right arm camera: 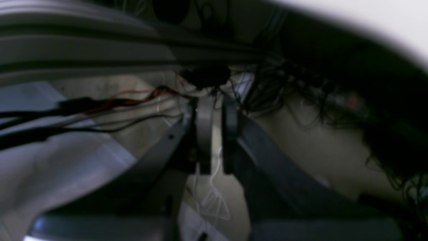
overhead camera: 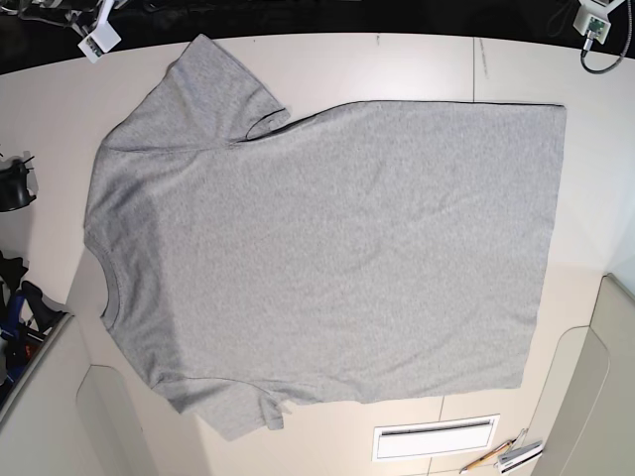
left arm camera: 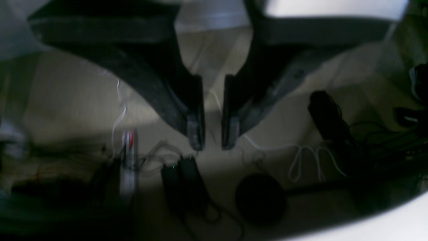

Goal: Fold the T-shirt properly
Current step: 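Move both grippers down to the shirt's side edge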

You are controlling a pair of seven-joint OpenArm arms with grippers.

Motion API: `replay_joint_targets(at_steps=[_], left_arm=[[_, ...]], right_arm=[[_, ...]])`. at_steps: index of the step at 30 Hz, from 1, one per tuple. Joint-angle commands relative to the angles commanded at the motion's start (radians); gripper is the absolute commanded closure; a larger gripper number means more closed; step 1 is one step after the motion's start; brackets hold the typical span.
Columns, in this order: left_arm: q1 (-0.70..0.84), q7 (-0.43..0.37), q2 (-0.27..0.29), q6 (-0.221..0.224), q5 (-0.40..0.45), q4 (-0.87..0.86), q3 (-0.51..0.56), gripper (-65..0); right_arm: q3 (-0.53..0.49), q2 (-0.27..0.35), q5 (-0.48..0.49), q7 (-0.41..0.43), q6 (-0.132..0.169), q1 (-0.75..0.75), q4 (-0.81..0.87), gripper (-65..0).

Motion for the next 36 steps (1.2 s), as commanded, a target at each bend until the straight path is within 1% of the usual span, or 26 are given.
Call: replay_joint_targets(at_steps=[1, 2, 3, 4, 5, 6, 8, 9, 10, 11, 15, 17, 19, 20, 22, 24, 25, 29, 32, 36], left_arm=[[0.000, 0.000, 0.000, 0.000, -0.032, 0.012, -0.029, -13.0], [0.000, -0.001, 0.000, 0.000, -0.067, 0.021, -0.056, -15.3], [-0.001, -0.005, 0.000, 0.000, -0.126, 0.026, -0.090, -23.3], [-0.003, -0.004, 0.000, 0.000, -0.161, 0.026, -0.108, -29.6], [-0.003, -0.005, 0.000, 0.000, -0.187, 0.026, -0.121, -34.3], [-0.003, -0.013, -0.004, 0.000, -0.209, 0.026, -0.129, -36.2], [-0.011, -0.027, -0.019, 0.000, -0.221, 0.025, -0.130, -36.2], [-0.025, -0.026, -0.022, 0.000, -0.220, 0.024, -0.130, -36.2], [-0.042, -0.027, -0.024, 0.000, -0.220, 0.018, -0.130, -36.2], [-0.064, -0.026, -0.024, 0.000, -0.220, 0.009, -0.130, -36.3], [-0.156, -0.027, -0.025, 0.000, -0.222, -0.051, -0.130, -36.4], [-0.194, -0.043, -0.025, 0.000, -0.237, -0.089, -0.130, -36.4], [-0.241, -0.056, -0.026, 0.000, -0.266, -0.131, -0.130, -36.4], [-0.267, -0.057, -0.030, 0.000, -0.266, -0.156, -0.129, -36.4], [-0.315, -0.057, -0.041, 0.000, -0.267, -0.212, -0.124, -36.4], [-0.359, -0.058, -0.056, 0.000, -0.267, -0.276, -0.103, -42.2], [-0.386, -0.061, -0.062, 0.000, -0.266, -0.308, -0.087, -43.9], [-0.480, -0.060, -0.091, 0.000, -0.267, -0.408, -0.041, -43.9], [-0.508, -0.061, -0.110, 0.000, -0.274, -0.460, -0.008, -43.9], [-0.546, -0.060, -0.110, 0.000, -0.273, -0.525, 0.037, -43.9]], right_arm=[[0.025, 0.000, 0.018, -0.008, 0.000, 0.000, 0.028, -10.8], [0.053, 0.000, 0.030, -0.008, -0.001, 0.001, 0.052, -16.5], [0.089, -0.001, 0.051, -0.008, -0.005, 0.009, 0.075, -24.1], [0.113, -0.004, 0.063, -0.006, -0.010, 0.016, 0.080, -27.4], [0.130, -0.006, 0.072, -0.006, -0.015, 0.031, 0.080, -29.1], [0.139, -0.006, 0.070, -0.006, -0.025, 0.047, 0.079, -29.8], [0.142, -0.015, 0.041, -0.003, -0.049, 0.092, 0.066, -30.7], [0.142, -0.028, 0.033, -0.003, -0.062, 0.114, 0.051, -33.1], [0.142, -0.043, 0.028, -0.004, -0.067, 0.136, 0.029, -36.0], [0.142, -0.058, 0.027, -0.004, -0.070, 0.155, 0.000, -37.4], [0.141, -0.109, 0.044, -0.008, -0.072, 0.223, -0.117, -37.4], [0.141, -0.124, 0.062, -0.009, -0.061, 0.227, -0.148, -37.4], [0.140, -0.132, 0.064, -0.012, -0.060, 0.227, -0.161, -37.3], [0.140, -0.137, 0.065, -0.012, -0.057, 0.227, -0.163, -37.3], [0.140, -0.139, 0.064, -0.011, -0.055, 0.227, -0.163, -37.3], [0.140, -0.139, 0.063, -0.011, -0.055, 0.227, -0.163, -37.3], [0.140, -0.139, 0.064, -0.011, -0.055, 0.227, -0.163, -37.3], [0.140, -0.140, 0.064, -0.011, -0.055, 0.227, -0.163, -37.3], [0.140, -0.139, 0.064, -0.011, -0.055, 0.227, -0.164, -37.3], [0.140, -0.154, 0.063, -0.012, -0.055, 0.227, -0.164, -37.3]])
